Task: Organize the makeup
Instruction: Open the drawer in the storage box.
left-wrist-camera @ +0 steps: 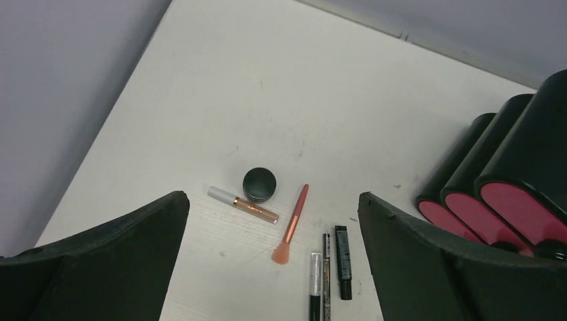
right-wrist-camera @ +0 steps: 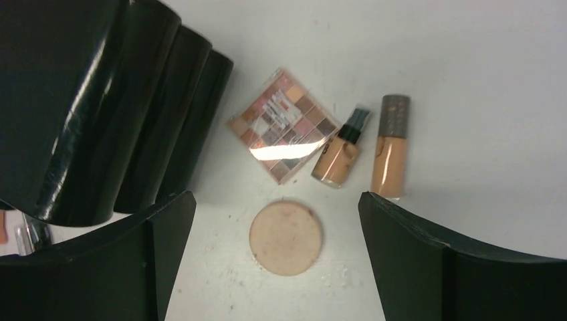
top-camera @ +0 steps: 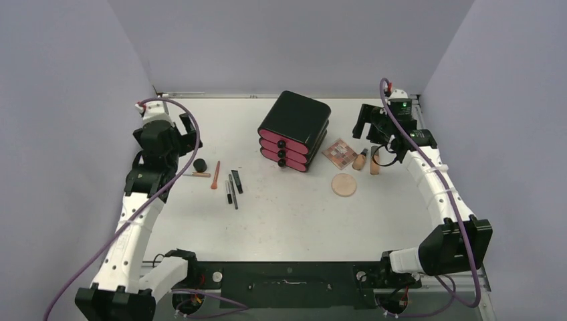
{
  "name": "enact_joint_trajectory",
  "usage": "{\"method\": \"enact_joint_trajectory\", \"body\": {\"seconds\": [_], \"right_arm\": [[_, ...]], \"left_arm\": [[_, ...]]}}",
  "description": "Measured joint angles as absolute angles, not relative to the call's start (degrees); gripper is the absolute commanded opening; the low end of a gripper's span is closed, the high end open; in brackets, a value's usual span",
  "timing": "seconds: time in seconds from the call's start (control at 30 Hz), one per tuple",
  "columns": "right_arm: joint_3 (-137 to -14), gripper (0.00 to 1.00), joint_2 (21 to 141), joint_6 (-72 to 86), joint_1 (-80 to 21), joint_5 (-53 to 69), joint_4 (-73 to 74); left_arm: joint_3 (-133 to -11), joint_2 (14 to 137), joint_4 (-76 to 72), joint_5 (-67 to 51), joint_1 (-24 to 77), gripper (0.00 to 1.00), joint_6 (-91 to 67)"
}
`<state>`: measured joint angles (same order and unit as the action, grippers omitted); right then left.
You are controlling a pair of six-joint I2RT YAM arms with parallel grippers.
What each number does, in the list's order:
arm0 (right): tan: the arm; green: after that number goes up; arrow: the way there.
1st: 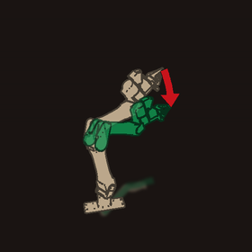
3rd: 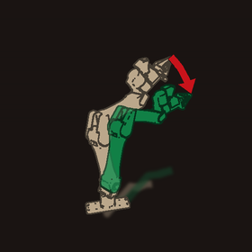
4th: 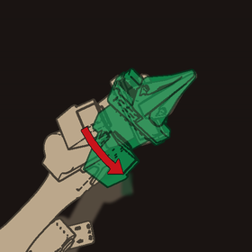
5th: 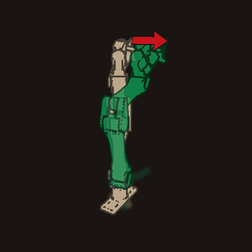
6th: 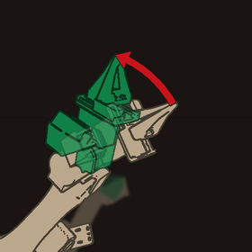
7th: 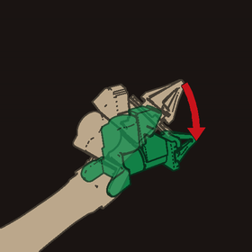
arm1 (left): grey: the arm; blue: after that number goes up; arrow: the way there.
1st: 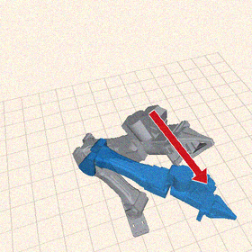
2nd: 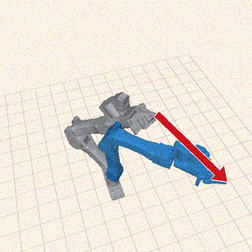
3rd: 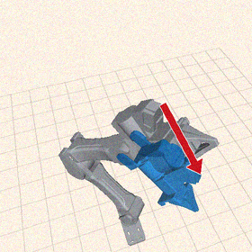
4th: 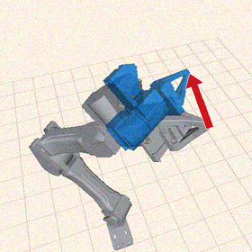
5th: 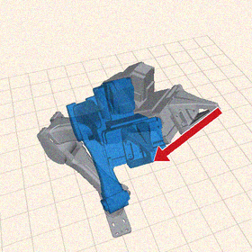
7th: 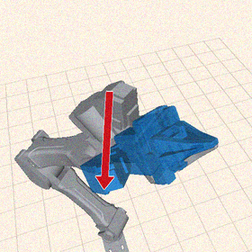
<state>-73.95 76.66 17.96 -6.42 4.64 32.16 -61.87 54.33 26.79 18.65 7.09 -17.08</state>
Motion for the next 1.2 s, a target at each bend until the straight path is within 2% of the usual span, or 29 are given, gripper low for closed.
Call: {"method": "enact_joint_trajectory", "body": {"seconds": [0.13, 0.33, 0.53, 0.67, 0.83, 1.0, 1.2], "right_arm": [[-72.2, 0.9, 79.2, 19.5, -6.7, 9.0, 33.9], [-72.4, 0.9, 79.8, 20.5, -6.9, 12.5, 33.5], [-77.7, 0.9, 85.3, 20.5, -7.6, 14.5, 33.6], [-83.3, 0.9, 90.1, 20.5, -8.1, 15.2, 33.7], [-91.4, 0.9, 95.8, 20.5, -8.4, 15.6, 34.3], [-103.9, 0.9, 104.1, 20.3, -8.4, 15.7, 36.2], [-112.7, 0.9, 111.5, 19.3, -8.7, 17.1, 37.5]], "left_arm": [[-61.6, 60.2, 28.2, 19.5, 6.6, 0.96, -19.7], [-61.6, 59.2, 29.1, 12.2, 2.2, 0.96, -24.6], [-57.5, 54.0, 26.2, -3.4, -6.9, 0.96, -32.1], [-53.9, 53.5, 20.4, -17.7, -7.4, 0.96, -36.9], [-51.7, 56.8, 15.1, -27.9, -2.9, 0.96, -40.2], [-51.7, 57.6, 15.3, -28.7, 8.1, 0.96, -38.7], [-51.7, 57.6, 15.2, -26.1, 14.8, 0.96, -38.3]]}}
